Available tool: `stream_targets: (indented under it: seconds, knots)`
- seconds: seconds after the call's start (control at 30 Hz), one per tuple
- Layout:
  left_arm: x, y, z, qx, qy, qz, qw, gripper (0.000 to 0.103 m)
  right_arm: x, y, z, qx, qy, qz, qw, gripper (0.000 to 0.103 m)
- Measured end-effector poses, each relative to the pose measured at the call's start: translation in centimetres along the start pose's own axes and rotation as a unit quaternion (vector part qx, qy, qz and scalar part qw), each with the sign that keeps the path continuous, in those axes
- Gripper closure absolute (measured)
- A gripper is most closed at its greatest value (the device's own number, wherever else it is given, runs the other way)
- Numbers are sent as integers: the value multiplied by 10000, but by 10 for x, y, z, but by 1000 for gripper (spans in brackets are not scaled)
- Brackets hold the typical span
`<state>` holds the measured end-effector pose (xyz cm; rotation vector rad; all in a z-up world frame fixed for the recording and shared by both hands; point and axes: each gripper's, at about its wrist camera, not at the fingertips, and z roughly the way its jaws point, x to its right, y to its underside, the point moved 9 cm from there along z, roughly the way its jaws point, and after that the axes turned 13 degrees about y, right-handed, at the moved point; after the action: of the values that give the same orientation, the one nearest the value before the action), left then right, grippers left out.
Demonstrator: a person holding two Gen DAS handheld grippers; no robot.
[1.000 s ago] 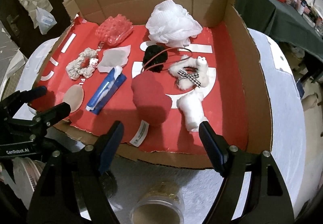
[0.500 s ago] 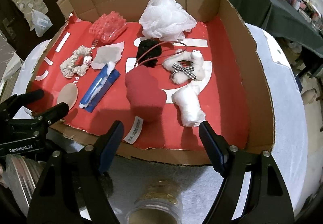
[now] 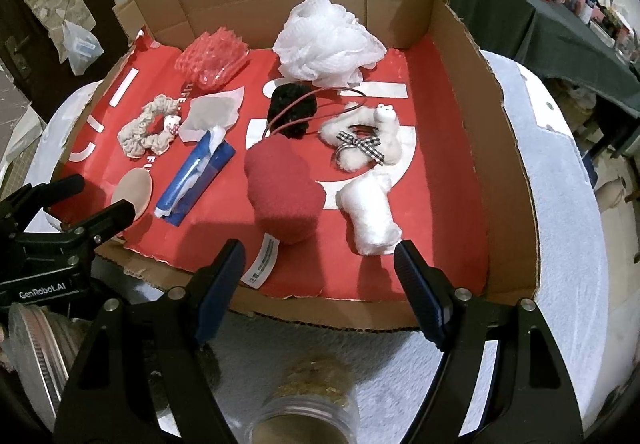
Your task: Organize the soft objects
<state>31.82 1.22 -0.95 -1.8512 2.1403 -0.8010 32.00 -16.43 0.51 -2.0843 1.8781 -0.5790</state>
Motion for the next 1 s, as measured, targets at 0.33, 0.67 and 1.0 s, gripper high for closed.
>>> stream_targets:
  seconds: [0.33, 0.67, 1.0]
  knots:
    - [0, -1, -1, 39, -50, 28, 10000, 4, 0, -1, -1, 72, 2, 4, 10000, 27]
    - [-1, -1, -1, 50, -72, 31, 10000, 4, 1, -2, -2, 100, 26, 2, 9999, 27]
    - [-1, -1, 0, 60, -67, 39, 10000, 4, 2, -2, -2, 112, 33, -5, 9999, 27]
